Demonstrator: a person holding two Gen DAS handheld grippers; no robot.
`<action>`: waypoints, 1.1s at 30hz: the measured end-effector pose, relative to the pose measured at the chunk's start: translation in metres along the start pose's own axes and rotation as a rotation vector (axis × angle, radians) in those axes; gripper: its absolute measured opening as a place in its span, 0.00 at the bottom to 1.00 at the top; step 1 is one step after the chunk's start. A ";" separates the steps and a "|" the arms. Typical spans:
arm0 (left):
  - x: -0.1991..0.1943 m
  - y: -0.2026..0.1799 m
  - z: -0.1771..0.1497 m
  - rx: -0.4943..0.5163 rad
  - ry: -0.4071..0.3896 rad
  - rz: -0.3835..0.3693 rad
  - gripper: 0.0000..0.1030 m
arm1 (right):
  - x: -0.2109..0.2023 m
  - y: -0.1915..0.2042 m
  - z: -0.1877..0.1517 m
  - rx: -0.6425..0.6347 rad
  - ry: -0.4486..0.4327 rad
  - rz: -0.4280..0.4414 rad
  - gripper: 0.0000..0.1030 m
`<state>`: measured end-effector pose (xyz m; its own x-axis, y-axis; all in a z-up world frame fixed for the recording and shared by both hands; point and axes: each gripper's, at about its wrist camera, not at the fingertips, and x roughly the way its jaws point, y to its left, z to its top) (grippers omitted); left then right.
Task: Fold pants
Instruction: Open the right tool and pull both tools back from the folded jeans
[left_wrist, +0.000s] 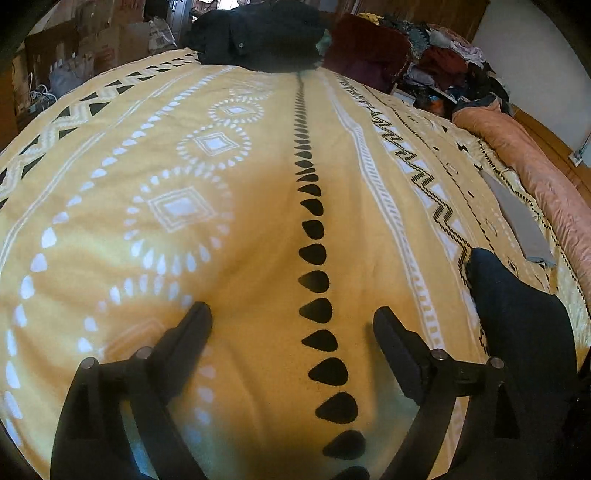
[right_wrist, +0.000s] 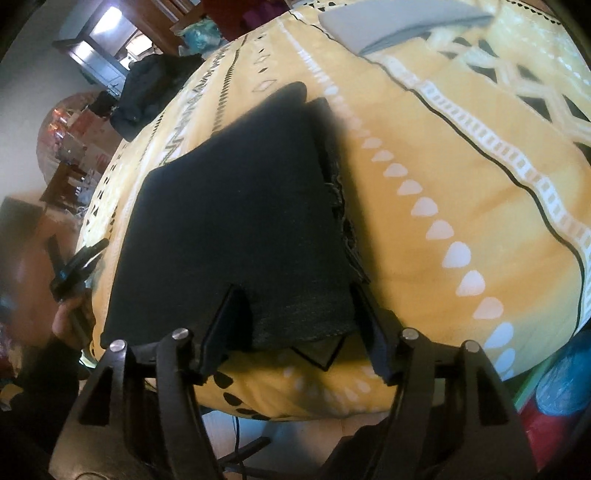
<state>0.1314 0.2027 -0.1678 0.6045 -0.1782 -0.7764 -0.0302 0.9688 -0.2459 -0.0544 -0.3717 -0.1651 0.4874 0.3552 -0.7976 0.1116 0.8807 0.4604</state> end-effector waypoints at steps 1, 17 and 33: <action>0.000 0.000 0.000 -0.001 -0.002 -0.001 0.88 | 0.000 0.000 -0.001 -0.002 0.000 -0.003 0.64; 0.004 0.000 0.003 0.004 0.009 -0.032 0.96 | -0.003 -0.007 -0.004 0.030 0.012 0.014 0.69; 0.006 0.000 0.003 0.006 0.009 -0.035 0.97 | -0.005 -0.008 -0.006 0.035 0.013 0.014 0.69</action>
<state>0.1371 0.2017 -0.1710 0.5979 -0.2138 -0.7725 -0.0045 0.9629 -0.2700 -0.0630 -0.3790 -0.1668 0.4779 0.3715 -0.7960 0.1356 0.8641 0.4847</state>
